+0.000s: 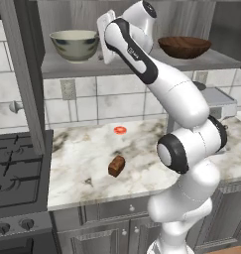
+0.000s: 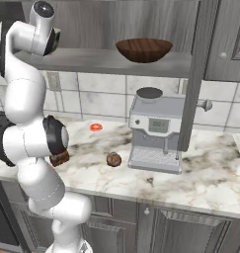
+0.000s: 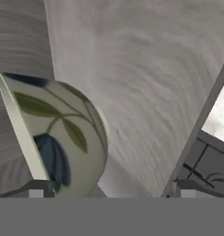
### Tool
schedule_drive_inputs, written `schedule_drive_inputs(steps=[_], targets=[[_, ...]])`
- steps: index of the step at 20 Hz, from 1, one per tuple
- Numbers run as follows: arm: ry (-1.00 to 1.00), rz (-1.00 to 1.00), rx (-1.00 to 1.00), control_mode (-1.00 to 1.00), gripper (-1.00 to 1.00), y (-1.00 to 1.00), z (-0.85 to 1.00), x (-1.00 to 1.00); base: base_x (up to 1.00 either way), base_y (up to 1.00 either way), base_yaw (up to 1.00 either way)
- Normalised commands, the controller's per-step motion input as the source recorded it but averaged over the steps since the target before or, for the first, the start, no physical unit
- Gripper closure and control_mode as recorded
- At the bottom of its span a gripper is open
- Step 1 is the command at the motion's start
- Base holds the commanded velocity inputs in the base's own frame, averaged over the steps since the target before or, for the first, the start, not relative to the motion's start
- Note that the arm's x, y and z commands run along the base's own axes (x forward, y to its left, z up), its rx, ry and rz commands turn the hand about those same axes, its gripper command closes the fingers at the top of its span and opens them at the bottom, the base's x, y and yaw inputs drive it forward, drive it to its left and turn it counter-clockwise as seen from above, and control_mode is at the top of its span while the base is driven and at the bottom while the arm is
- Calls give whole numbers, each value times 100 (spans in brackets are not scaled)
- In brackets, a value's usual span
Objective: Pick both bowls and place them on the counter. Then place the bread in one bowl and place the bread in the other bowl.
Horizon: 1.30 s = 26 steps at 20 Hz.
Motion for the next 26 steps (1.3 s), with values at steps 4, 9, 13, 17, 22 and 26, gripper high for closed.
schedule_drive_inputs(steps=[4, 9, 13, 17, 22, 26], targets=[[0, 0, 3, -100, -100, 23, 19, 16, 0, 0, 0], [0, 0, 1, -100, -100, 14, 8, 22, 0, 0, 0], [0, 0, 0, -100, -100, 12, 0, 15, 0, 0, 0], [0, 0, 0, -100, -100, 10, -2, 15, 0, 0, 0], [0, 0, 0, -100, -100, 7, -2, 26, 0, 0, 0], [2, 0, -1, -100, -100, 5, -6, 17, 0, 0, 0]])
